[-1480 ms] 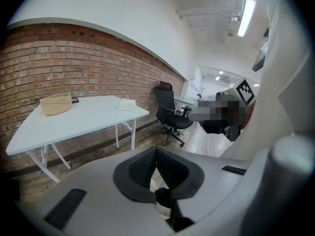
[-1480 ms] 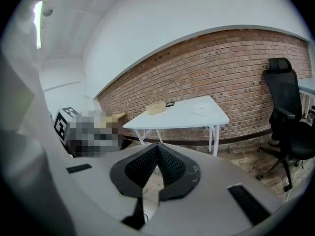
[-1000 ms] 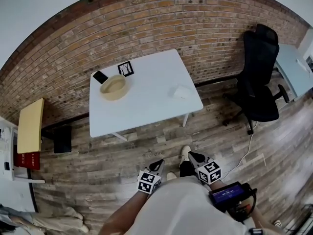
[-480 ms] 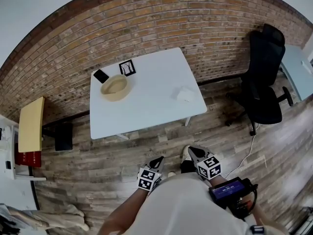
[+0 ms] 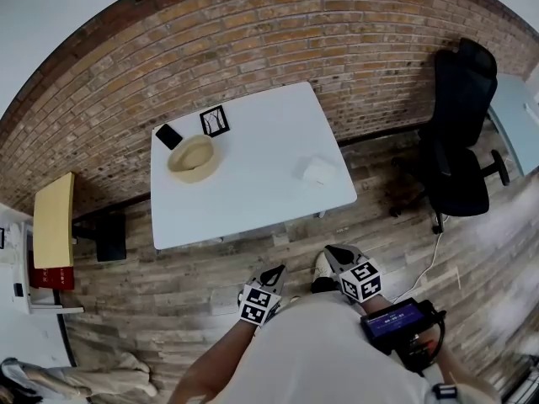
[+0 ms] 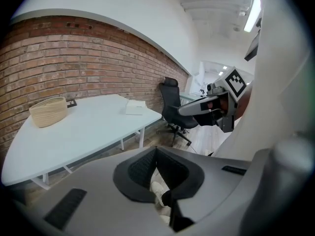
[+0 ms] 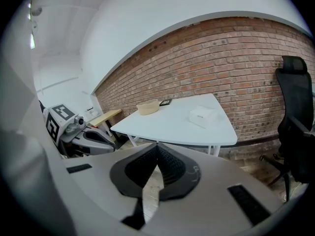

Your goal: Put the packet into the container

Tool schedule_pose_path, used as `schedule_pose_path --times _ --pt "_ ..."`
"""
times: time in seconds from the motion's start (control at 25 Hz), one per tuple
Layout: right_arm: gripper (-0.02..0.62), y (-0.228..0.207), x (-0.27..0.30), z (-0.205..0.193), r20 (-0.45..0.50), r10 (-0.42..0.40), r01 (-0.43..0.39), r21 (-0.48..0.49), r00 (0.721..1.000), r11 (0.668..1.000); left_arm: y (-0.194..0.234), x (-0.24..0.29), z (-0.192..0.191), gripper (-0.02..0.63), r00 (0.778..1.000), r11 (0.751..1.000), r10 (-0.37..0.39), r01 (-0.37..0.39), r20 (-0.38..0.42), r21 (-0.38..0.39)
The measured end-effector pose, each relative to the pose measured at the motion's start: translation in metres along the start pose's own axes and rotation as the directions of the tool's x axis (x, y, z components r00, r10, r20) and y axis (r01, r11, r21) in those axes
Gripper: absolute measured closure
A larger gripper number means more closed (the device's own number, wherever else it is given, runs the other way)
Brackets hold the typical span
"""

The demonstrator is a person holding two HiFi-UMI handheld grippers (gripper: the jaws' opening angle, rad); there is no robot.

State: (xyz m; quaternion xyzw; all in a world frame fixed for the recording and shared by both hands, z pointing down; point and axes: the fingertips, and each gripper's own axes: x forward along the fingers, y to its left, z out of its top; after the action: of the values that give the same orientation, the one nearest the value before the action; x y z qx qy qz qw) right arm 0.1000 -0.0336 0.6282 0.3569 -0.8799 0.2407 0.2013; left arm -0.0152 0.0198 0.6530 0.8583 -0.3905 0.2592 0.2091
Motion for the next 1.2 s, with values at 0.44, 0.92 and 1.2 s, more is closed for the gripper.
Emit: schedule_pose_path --times 0.44,0.92,1.2 --pt "0.589 -0.054 0.023 0.035 0.008 0.01 -0.01 0.009 1.0 1.0 0.022 0.04 0.046 0.597 1.0 1.0 0.008 -0.008 -0.011 0.005" --pt "0.589 -0.098 0.04 0.05 -0.02 0.059 -0.059 0.027 0.998 0.998 0.035 0.082 0.08 0.597 0.998 0.999 0.035 -0.035 -0.044 -0.009" --pt "0.588 -0.115 0.055 0.06 -0.051 0.073 -0.076 -0.066 0.996 0.995 0.034 0.098 0.099 0.597 0.997 0.999 0.04 -0.039 -0.062 0.018"
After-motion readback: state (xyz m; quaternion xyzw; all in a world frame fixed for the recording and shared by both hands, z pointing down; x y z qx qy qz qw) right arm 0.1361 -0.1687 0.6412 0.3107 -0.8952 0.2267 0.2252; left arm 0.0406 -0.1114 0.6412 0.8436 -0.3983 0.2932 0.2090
